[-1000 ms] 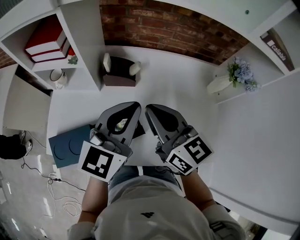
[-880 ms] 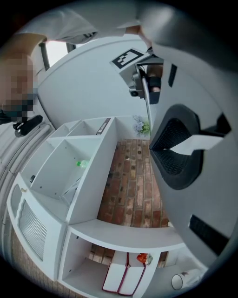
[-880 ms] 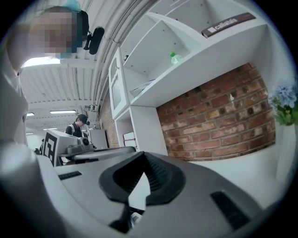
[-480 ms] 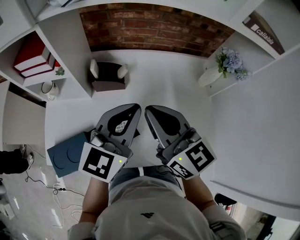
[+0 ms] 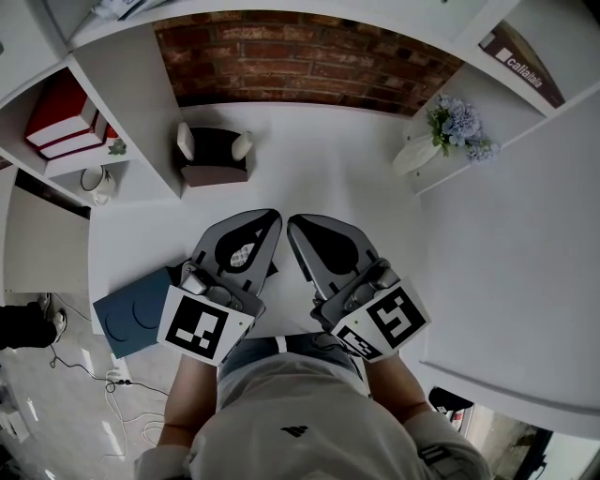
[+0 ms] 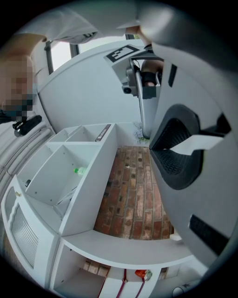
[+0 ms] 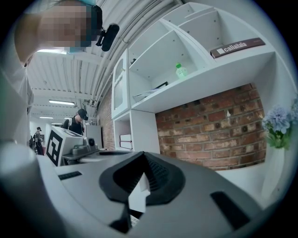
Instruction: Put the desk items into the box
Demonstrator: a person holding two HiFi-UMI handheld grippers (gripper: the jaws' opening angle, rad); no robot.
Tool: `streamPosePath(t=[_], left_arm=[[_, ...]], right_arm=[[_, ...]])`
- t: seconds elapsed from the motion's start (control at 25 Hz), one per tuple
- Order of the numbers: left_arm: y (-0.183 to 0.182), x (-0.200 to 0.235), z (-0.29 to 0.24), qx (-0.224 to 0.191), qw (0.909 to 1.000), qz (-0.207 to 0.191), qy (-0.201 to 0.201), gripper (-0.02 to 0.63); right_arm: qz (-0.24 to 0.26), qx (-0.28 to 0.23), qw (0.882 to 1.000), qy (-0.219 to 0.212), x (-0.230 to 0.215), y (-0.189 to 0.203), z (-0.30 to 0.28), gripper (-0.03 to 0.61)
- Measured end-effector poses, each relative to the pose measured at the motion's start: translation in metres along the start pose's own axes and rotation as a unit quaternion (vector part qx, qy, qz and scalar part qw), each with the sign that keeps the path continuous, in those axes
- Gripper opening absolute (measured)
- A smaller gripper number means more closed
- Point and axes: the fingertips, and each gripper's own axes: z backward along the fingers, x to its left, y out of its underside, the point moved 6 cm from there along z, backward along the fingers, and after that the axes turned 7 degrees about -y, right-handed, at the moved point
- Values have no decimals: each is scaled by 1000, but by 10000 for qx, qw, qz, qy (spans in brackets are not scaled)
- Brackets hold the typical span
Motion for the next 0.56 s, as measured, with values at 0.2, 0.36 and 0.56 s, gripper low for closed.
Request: streamPosePath(t=[0.2, 0.36, 0.56], left_arm=[[-1, 1, 1, -19, 10000, 24, -52, 12], [-2, 1, 0, -40, 10000, 22, -65, 12], [-3, 0, -1, -52, 10000, 11, -55, 12]], right_arm=[[21, 29, 10000, -48, 1, 0, -2, 8], [56, 66, 9999, -70, 1, -1, -3, 8], [81, 99, 9999, -87, 2, -1, -2, 8]])
